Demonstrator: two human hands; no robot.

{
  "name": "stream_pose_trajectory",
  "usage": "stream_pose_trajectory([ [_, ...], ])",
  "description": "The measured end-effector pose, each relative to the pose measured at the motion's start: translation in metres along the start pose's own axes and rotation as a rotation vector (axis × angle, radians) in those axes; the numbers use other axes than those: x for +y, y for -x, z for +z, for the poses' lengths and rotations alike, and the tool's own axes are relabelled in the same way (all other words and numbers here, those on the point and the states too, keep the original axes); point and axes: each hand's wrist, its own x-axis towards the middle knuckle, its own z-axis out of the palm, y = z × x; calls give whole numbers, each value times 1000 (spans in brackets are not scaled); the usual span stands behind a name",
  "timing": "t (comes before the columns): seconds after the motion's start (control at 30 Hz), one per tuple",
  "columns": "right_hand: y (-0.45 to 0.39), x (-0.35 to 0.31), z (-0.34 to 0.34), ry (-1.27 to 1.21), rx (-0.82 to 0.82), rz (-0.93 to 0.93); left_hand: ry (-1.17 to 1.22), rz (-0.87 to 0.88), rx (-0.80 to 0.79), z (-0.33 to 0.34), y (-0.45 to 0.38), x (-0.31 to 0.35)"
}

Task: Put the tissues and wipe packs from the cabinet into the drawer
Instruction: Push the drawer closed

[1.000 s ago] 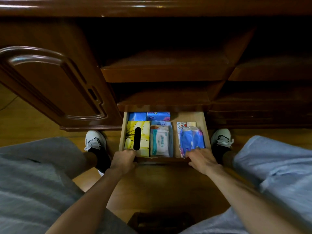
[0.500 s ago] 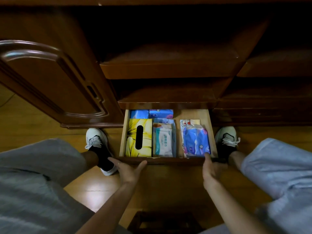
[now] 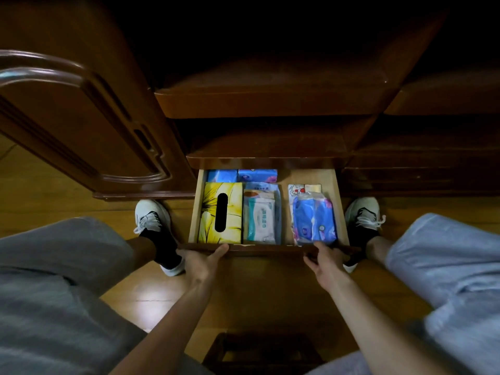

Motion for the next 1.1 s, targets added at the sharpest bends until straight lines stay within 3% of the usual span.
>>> stream_pose_trajectory([
  [0.13, -8, -18, 11, 3, 6, -36, -106, 76, 32, 2, -9, 16],
  [0.33, -14, -20, 16, 18, -96, -115, -107, 46, -12, 10, -21, 27],
  [0.5, -23, -14, 25, 301, -218, -320, -187, 43, -113, 21, -46, 51],
  [0.63, -36, -31, 37, 460, -175, -380, -215, 141, -157, 13, -56, 66],
  [0.8, -42, -36, 55, 721, -65, -536, -202, 246, -359, 44, -46, 74],
  [0.93, -51, -32, 72, 736, -105, -569, -324, 309, -247, 75, -45, 75],
  [1.1, -60, -20, 85, 688, 39, -720, -305, 392, -35, 95, -45, 58],
])
